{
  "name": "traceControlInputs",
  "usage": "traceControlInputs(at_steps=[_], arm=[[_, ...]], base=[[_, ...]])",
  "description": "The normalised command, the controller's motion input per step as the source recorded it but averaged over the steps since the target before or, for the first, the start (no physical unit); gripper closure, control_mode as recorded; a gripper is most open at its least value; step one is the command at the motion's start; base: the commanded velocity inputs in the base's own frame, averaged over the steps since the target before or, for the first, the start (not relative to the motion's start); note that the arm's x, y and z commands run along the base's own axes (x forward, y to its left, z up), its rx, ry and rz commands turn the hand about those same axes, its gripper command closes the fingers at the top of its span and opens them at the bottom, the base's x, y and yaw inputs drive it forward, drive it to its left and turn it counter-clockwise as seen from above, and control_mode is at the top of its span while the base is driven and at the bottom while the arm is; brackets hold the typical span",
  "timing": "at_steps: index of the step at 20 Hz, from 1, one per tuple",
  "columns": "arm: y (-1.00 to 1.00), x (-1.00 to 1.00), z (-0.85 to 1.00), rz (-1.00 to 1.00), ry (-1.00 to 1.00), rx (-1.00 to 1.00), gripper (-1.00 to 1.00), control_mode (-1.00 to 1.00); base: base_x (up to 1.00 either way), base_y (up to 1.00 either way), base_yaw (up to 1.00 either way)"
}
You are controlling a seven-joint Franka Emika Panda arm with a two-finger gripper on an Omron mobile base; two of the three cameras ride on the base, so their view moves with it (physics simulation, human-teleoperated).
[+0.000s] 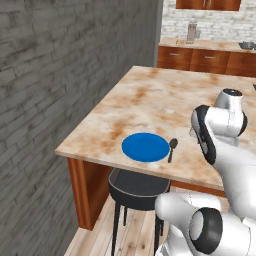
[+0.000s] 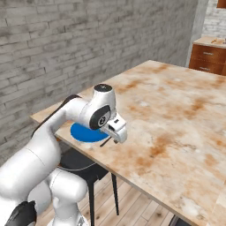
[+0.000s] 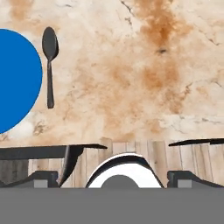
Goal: Take the fork and place it on the left side of the plate. Then take the spoon and place it on the right side of the plate. Make sure they're directly next to the plate.
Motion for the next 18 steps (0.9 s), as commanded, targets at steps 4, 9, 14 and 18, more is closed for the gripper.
traceControlInputs(at_steps=[4, 9, 14, 18], arm=[[0.34, -1.0, 0.06, 0.18, -0.25, 0.0, -1.0, -1.0], [0.34, -0.56, 0.01, 0.08, -0.07, -0.05, -1.0, -1.0], [0.15, -0.01, 0.0, 0.01, 0.0, -0.04, -1.0, 1.0], [0.0, 0.0, 0.0, 0.0, 0.0, 0.0, -1.0, 1.0]], base=[[0.0, 0.0, 0.0], [0.0, 0.0, 0.0], [-0.23, 0.1, 0.04], [-0.97, -0.12, 0.1]])
